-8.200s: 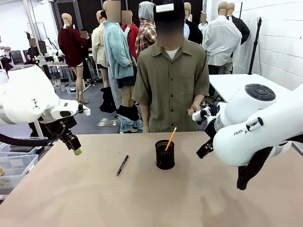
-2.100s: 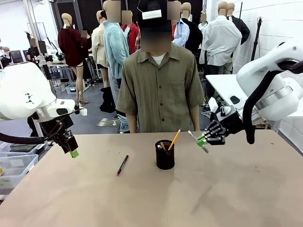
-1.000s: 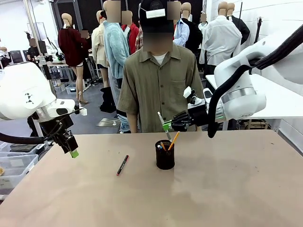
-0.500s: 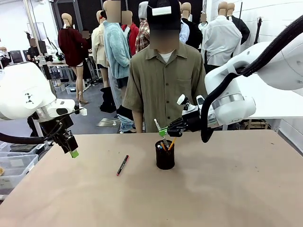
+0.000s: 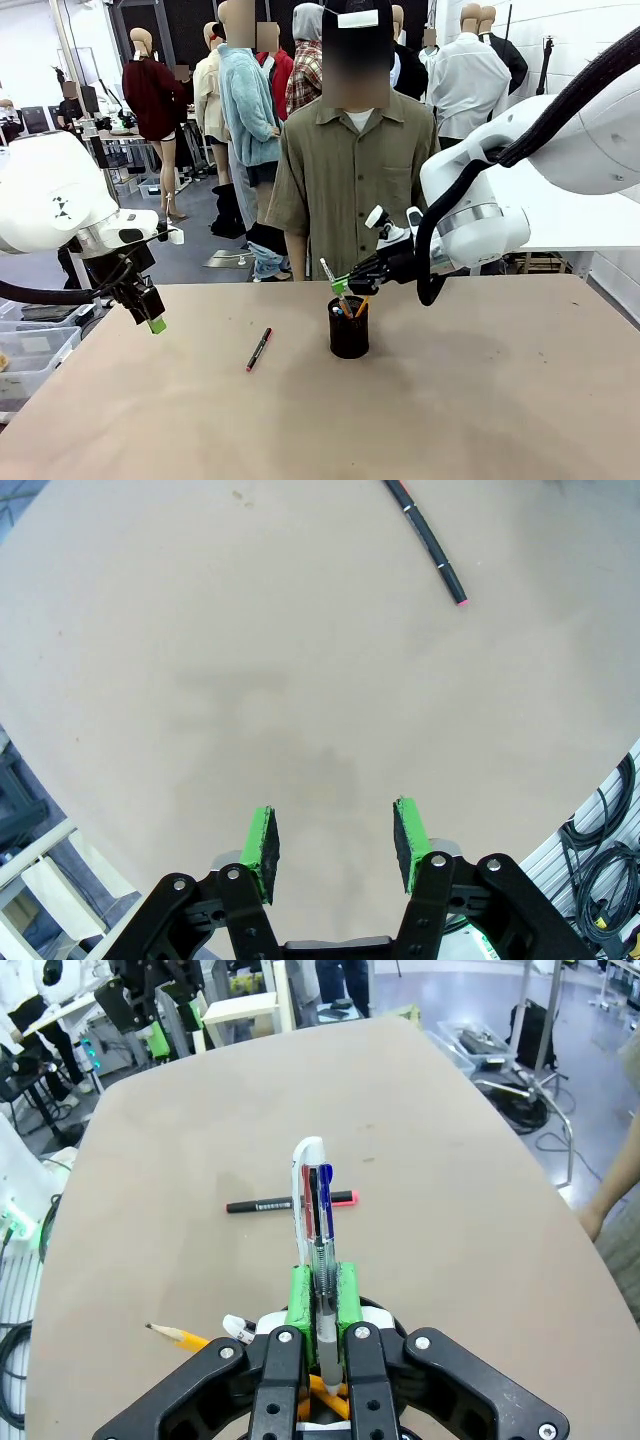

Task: Place the pens into the pen holder.
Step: Pick up a writing instrument from the table and place it into the Pen holder.

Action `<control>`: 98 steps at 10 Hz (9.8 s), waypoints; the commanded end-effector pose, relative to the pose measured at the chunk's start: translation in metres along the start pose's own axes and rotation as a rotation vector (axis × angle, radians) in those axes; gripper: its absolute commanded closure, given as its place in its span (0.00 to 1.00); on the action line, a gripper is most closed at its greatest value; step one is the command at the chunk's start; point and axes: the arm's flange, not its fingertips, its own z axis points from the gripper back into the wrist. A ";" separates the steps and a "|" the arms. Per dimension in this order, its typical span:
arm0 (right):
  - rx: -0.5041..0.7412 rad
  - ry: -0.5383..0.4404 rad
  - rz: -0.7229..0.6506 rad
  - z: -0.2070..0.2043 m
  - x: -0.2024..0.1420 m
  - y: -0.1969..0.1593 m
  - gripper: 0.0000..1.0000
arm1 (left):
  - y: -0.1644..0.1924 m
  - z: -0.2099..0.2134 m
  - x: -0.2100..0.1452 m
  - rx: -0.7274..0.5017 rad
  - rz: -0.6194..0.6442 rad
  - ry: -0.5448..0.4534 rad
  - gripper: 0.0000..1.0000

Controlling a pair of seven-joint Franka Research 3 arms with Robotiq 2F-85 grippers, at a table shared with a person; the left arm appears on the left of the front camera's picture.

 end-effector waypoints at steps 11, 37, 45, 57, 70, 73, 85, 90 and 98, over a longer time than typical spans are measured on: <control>-0.265 -0.049 0.059 0.149 0.004 0.041 0.31 | 0.001 0.001 0.000 0.014 -0.006 0.003 0.38; -0.716 0.697 -0.658 0.287 -0.057 0.040 0.31 | -0.077 -0.037 0.153 0.014 0.123 0.180 0.38; -0.716 0.697 -0.658 0.287 -0.057 0.040 0.31 | -0.089 -0.091 0.176 -0.001 0.165 0.208 0.38; -0.716 0.697 -0.658 0.287 -0.057 0.040 0.31 | -0.070 -0.155 0.173 0.055 0.276 0.112 0.38; -0.716 0.697 -0.658 0.287 -0.057 0.040 0.31 | -0.063 -0.131 0.157 0.037 0.189 0.158 1.00; -0.716 0.697 -0.658 0.287 -0.057 0.040 0.31 | -0.054 -0.079 0.139 -0.140 0.051 -0.021 1.00; -0.716 0.697 -0.658 0.287 -0.057 0.040 0.31 | -0.085 -0.137 0.170 0.039 0.066 0.086 0.00; -0.716 0.697 -0.658 0.287 -0.057 0.040 0.31 | -0.081 -0.164 0.168 0.091 0.079 0.142 0.03; -0.716 0.697 -0.658 0.287 -0.057 0.040 0.31 | -0.082 -0.171 0.162 0.104 0.067 0.193 1.00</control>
